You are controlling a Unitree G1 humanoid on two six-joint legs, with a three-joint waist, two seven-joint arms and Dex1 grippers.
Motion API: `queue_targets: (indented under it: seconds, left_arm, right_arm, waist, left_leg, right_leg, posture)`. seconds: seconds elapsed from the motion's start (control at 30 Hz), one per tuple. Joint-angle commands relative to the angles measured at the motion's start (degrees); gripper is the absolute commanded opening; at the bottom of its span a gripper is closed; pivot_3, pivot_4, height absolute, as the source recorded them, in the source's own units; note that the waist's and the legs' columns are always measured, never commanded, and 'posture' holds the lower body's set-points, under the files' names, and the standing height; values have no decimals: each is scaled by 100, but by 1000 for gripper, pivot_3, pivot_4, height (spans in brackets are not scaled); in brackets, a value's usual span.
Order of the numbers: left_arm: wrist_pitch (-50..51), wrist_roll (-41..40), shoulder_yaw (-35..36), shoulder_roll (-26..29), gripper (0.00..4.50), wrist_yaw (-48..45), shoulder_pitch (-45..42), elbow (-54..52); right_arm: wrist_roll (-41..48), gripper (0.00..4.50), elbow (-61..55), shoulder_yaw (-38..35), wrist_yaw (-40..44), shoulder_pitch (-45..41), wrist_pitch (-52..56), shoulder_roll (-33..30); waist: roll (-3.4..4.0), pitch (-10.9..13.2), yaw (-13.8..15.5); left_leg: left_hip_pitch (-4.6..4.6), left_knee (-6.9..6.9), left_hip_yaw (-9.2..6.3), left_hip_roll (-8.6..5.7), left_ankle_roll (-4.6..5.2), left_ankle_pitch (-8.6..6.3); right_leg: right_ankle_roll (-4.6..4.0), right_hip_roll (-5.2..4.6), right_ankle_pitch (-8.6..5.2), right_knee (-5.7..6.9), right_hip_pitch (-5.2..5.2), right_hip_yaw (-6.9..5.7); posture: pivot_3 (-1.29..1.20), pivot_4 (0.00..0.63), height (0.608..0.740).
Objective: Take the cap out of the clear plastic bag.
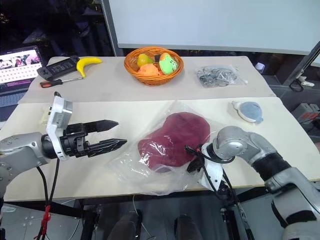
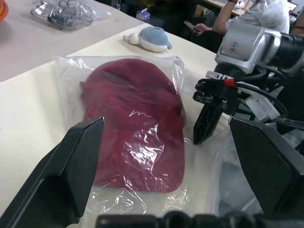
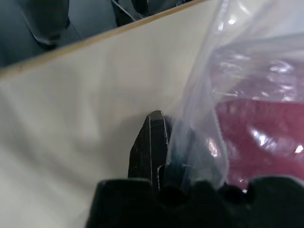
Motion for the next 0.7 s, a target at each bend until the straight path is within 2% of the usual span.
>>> queue_targets:
  seconds: [0.03, 0.13, 0.23, 0.37, 0.5, 0.7]
  left_arm:
    - [-13, -46, 115, -2, 4500, -21, 16, -91]
    - [-10, -64, 139, -12, 4500, 14, 70, -128]
    - [-7, -88, 172, -9, 4500, 50, 107, -147]
    - [-8, -111, 202, 1, 4500, 63, 109, -127]
    - [-17, -123, 170, -16, 4500, 90, 88, -122]
    - [-27, -106, 128, -8, 4500, 76, 73, -108]
  right_arm:
    - [-1143, 44, 1154, 60, -553, -634, -857, 125]
    - [-1646, 44, 1769, 145, -996, -929, -744, 266]
    - [-1743, 44, 2091, 187, -1181, -1007, -286, 401]
    - [-1482, 1139, 2392, 250, -986, -1080, 10, 467]
    - [-1831, 2345, 2508, 243, -1279, -1210, 286, 431]
    - [-2228, 4226, 2577, 326, -1509, -1369, 715, 329]
  waist:
    - [0, 0, -8]
    - [0, 0, -14]
    - [-3, -2, -8]
    - [-13, -8, -49]
    - [-13, -8, -58]
    - [-15, -9, -23]
  left_leg:
    - [2, 0, 0, 1, 0, 0]
    - [5, 0, -1, 2, 0, 0]
    - [6, -2, -3, 1, 0, 0]
    - [45, -2, 1, 4, 0, 0]
    - [91, -4, 0, 3, 0, -1]
    - [90, -1, 0, 2, 0, -1]
  right_leg:
    - [-1, 1, 0, 2, 1, 0]
    - [-3, 1, 3, 2, 2, 0]
    - [-5, 1, 3, 1, 5, 1]
    - [-9, 0, 5, 1, 35, 3]
    - [-35, -3, -13, 0, 81, 3]
    - [-43, -5, -18, -3, 88, 2]
  posture:
    - [0, 150, 740]
    - [0, 150, 740]
    - [0, 150, 740]
    - [0, 150, 740]
    - [0, 150, 740]
    - [0, 150, 740]
